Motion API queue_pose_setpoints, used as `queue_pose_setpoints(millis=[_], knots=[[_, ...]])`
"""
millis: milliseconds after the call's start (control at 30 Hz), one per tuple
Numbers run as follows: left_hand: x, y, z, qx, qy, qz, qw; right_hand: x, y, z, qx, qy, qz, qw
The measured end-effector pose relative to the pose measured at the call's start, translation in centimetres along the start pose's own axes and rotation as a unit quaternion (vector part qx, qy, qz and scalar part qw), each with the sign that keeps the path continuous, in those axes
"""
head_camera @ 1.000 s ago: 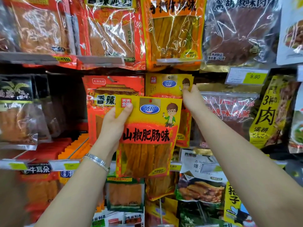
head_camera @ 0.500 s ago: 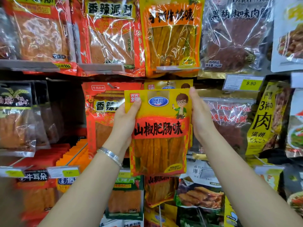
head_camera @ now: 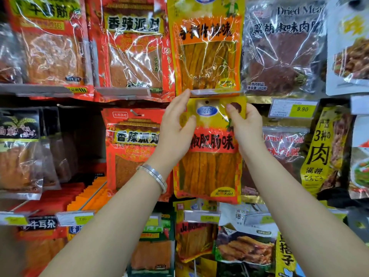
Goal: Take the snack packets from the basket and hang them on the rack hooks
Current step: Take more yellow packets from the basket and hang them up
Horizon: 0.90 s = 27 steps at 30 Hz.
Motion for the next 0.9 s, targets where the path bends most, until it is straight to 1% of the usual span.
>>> queue_pose_setpoints(millis=[233,400,533,600,700,833,900], knots=[[0.4,-0.4,0.2,-0.011,-0.008,0.034,0.999,0.1,1.3,-0.3,0.011,0.002,0.042,0.999],[0.7,-0.8,0.6,-0.023,-0.023,0.053,0.998,-0.4,1.9,-0.1,0.016,0.008,0.041,0.999],[0.9,-0.8,0.9,-0.026,-0.029,0.063,0.997,-0.5,2.3,-0.1,0.015,0.009,0.061,0.998],[0.9,-0.8,1.0,-0.030,-0.028,0.069,0.997,-0.2,2.1,-0.4,0.002,0.004,0.088,0.996],[0.9,-0.6,1.1,-0.028,-0.026,0.071,0.997,0.7,2.2,-0.6,-0.016,-0.017,0.160,0.987],[1.0,-0.8,1.1,-0.030,-0.037,0.066,0.997,0.5,3.0,0.1,-0.025,0.000,0.254,0.967],[1.0,-0.8,1.1,-0.031,-0.039,0.064,0.997,0.7,3.6,0.2,-0.014,0.014,0.267,0.964]])
Point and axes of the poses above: each hand's wrist, its own z-axis away from the middle knuckle, its own x-axis out of the palm, y = z × x, the point moved 10 cm from there along -z, towards the middle knuckle, and after that the axes turned 1 degree about z, right-handed, at the moved point
